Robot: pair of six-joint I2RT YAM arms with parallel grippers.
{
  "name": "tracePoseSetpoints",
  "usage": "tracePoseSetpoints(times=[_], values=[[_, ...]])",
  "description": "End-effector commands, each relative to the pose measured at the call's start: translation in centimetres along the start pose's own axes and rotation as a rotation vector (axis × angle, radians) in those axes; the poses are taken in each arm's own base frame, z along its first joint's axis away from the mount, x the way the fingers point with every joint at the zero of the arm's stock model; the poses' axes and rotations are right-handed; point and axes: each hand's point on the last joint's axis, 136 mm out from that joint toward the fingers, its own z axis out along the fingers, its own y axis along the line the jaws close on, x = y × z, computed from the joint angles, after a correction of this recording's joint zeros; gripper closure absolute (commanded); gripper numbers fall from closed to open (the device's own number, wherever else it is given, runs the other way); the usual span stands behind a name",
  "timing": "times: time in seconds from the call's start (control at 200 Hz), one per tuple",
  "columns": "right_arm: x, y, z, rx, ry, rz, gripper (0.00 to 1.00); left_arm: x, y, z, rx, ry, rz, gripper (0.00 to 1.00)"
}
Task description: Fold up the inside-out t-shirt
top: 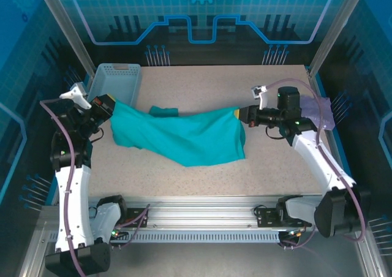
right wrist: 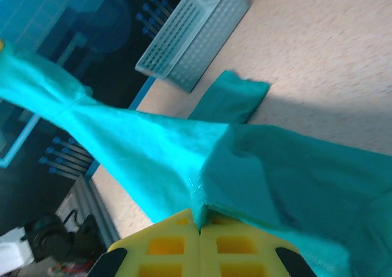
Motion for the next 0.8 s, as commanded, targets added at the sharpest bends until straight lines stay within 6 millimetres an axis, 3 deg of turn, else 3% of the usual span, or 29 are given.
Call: tracePoseSetpoints(times=[0.0,0.085,0.22,0.325,0.4,0.515,0.59,0.685,0.795], values=[[3.1,0.0,2.3,-0.106,0.110,0.045,1.00,1.7,1.2,0.4,-0.006,0.046,-0.026,1.00],[4.1,-1.2,2.9,-0.095,0.120,0.066,1.00,2.5,2.3,0.5,-0.036,0.061,-0.006,1.00],[3.4,-2.1,2.5,-0.046,0.085,0.052,1.00,2.7,2.6,0.9,-0.040,0.067,-0.006,1.00],[1.9,-2.4,1.1,-0.007,0.027,0.043,1.00,2.2,2.0,0.9,-0.016,0.058,-0.018,1.00],[-0.4,-1.8,-0.6,0.026,-0.045,0.009,1.00,1.2,0.9,0.7,0.012,0.033,-0.028,1.00],[-5.1,0.3,-4.8,0.084,-0.196,-0.062,1.00,-1.9,-2.7,-0.6,0.086,-0.031,-0.015,1.00],[-8.0,2.4,-8.4,0.161,-0.299,-0.129,1.00,-4.7,-6.0,-2.7,0.132,-0.103,0.043,1.00],[-10.4,5.9,-13.3,0.293,-0.415,-0.240,1.00,-8.2,-10.1,-6.6,0.160,-0.220,0.140,1.00],[-11.2,10.8,-18.7,0.391,-0.542,-0.365,1.00,-11.2,-14.3,-11.9,0.178,-0.384,0.252,1.00]])
